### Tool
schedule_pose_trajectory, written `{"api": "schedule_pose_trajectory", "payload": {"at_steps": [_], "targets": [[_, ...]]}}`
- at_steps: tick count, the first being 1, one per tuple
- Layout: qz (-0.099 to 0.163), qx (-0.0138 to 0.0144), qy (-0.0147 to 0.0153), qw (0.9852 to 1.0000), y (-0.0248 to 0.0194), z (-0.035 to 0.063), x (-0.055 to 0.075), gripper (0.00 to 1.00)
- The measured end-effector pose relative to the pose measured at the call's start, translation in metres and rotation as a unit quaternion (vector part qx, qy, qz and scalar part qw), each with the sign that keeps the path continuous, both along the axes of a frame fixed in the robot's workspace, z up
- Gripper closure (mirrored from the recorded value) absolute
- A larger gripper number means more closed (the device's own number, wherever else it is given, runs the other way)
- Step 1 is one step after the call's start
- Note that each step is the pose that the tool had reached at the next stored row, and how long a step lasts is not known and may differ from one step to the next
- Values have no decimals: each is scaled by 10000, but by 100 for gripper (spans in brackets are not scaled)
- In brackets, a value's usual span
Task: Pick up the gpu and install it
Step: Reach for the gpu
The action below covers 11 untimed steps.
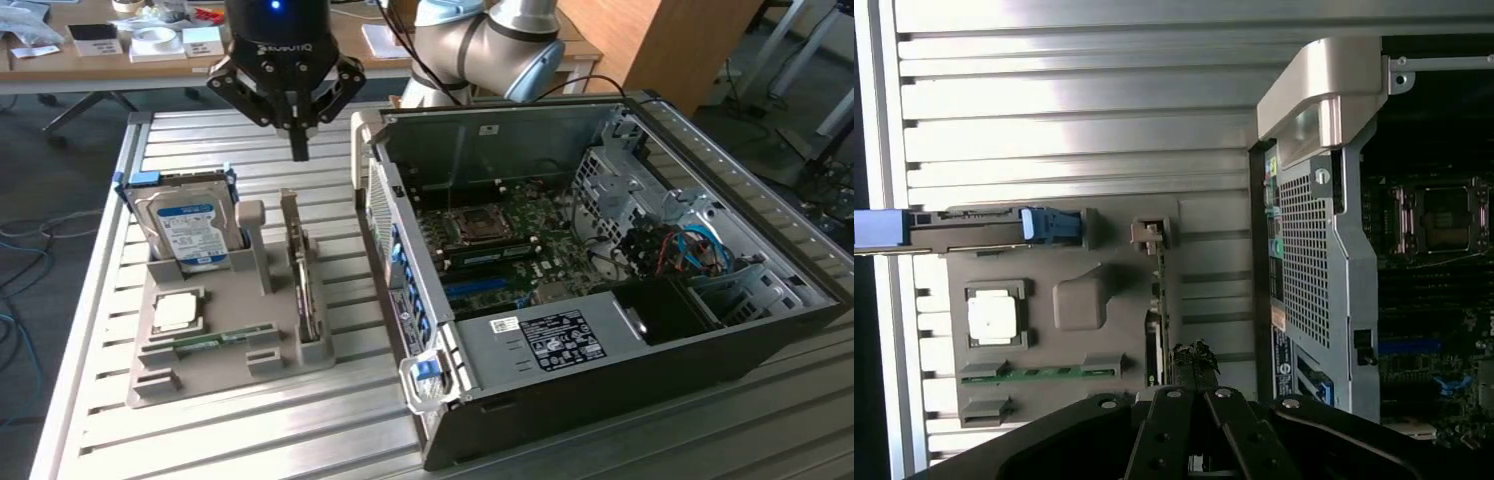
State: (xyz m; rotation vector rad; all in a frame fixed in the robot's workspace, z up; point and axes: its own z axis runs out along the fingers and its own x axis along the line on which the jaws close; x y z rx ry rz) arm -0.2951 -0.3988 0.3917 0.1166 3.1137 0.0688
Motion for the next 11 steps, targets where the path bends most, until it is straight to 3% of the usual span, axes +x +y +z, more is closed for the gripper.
{"api": "schedule_pose_trajectory", "payload": {"at_steps": [11], "targets": [[0,0,0,10000,0,-3,-84,89]]}}
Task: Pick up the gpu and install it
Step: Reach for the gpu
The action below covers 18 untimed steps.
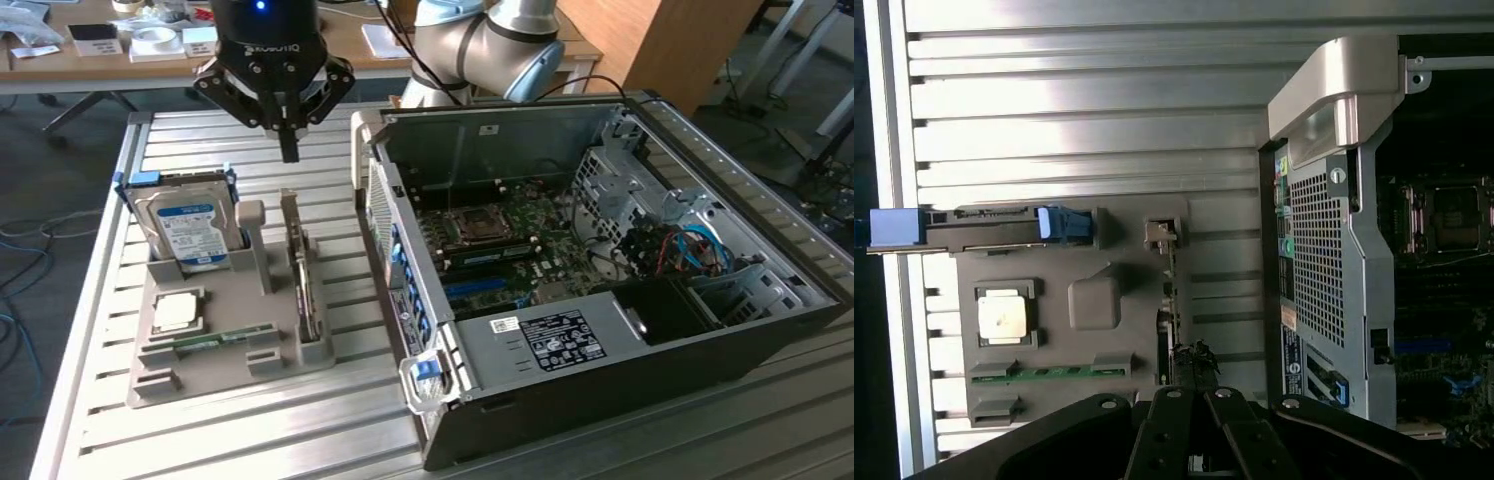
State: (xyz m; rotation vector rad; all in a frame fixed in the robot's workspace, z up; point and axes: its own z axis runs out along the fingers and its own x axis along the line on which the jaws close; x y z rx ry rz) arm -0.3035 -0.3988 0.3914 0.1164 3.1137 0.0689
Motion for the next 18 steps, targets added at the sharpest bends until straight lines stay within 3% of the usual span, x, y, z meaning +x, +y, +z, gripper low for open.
{"api": "schedule_pose_trajectory", "payload": {"at_steps": [4,7,12,18], "targets": [[-1,0,0,10000,-13,-1,-16,89],[-1,0,0,10000,-51,-3,-27,89],[-1,0,0,10000,-138,-9,-53,89],[-1,0,0,10000,-272,-22,-73,89]]}}
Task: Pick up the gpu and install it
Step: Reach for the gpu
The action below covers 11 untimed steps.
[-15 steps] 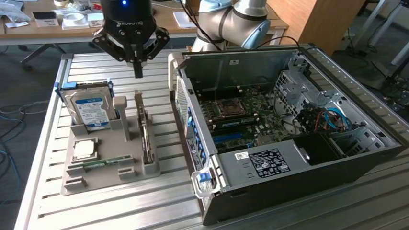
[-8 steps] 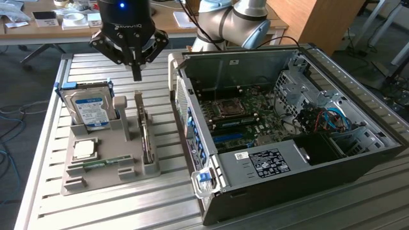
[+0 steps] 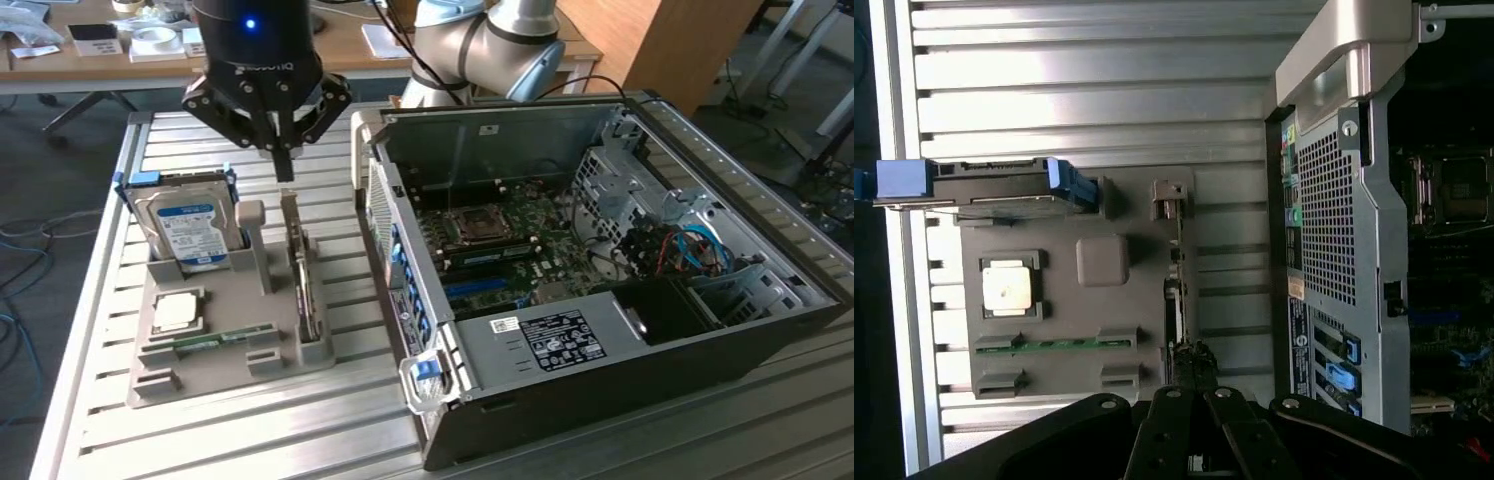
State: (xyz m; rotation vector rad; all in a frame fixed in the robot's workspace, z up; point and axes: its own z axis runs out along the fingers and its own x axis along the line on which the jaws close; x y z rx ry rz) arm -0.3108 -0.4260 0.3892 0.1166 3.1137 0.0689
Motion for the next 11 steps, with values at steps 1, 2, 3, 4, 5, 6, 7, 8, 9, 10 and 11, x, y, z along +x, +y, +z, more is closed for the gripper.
{"api": "schedule_pose_trajectory", "payload": {"at_steps": [1,2,3,4,5,6,7,8,9,10,11], "targets": [[0,0,0,10000,-20,-3,-2,89],[0,0,0,10000,-40,-5,-5,89],[-1,0,0,10000,-58,-8,-6,89],[-1,0,0,10000,-77,-11,-8,89],[-1,0,0,10000,-95,-14,-10,89],[-1,0,0,10000,-115,-17,-11,89],[-1,0,0,10000,-135,-20,-13,89],[-1,0,0,10000,-154,-23,-15,89],[-1,0,0,10000,-173,-26,-16,89],[-2,0,0,10000,-193,-29,-18,89],[-2,0,0,10000,-210,-33,-19,89]]}}
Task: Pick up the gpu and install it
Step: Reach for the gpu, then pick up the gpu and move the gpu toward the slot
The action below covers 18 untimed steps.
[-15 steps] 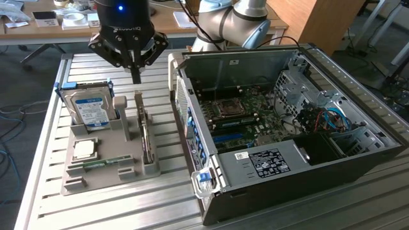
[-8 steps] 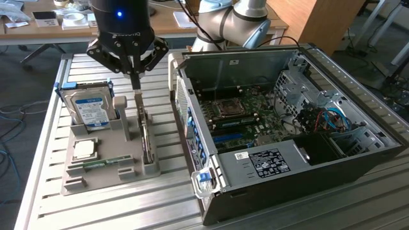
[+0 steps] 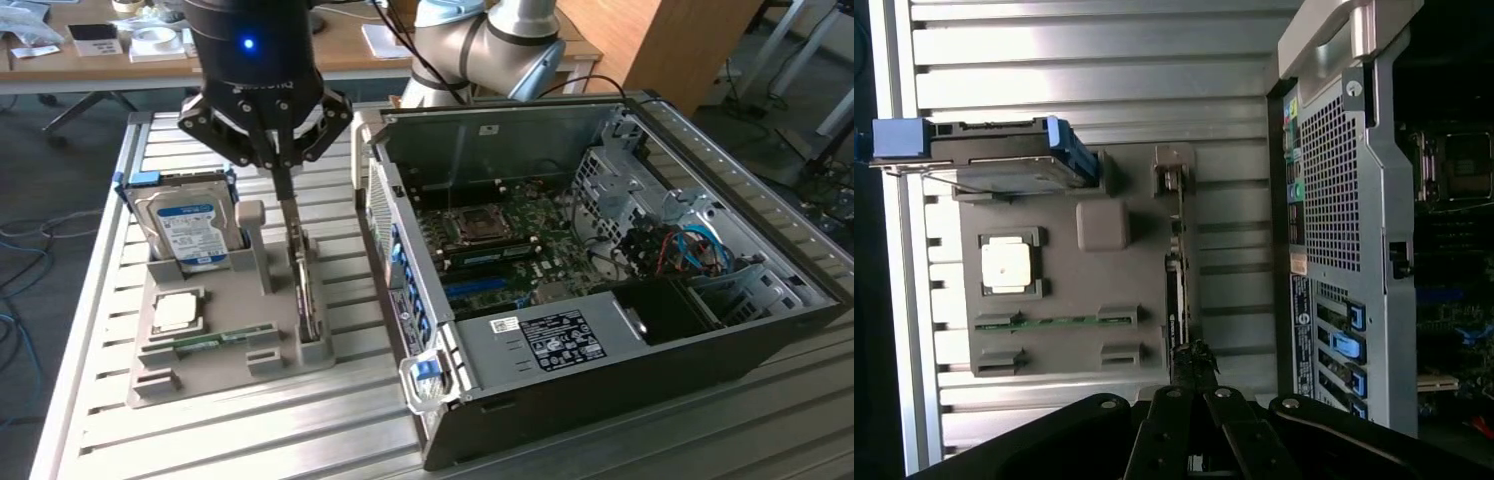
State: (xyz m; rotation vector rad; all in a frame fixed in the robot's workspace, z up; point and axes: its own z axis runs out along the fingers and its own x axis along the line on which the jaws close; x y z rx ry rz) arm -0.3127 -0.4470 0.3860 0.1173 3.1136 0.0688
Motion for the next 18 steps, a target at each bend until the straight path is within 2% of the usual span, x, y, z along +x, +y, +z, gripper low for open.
{"api": "schedule_pose_trajectory", "payload": {"at_steps": [4,18], "targets": [[-1,0,0,10000,-44,-11,-5,89],[-1,0,0,10000,-44,-10,-6,89]]}}
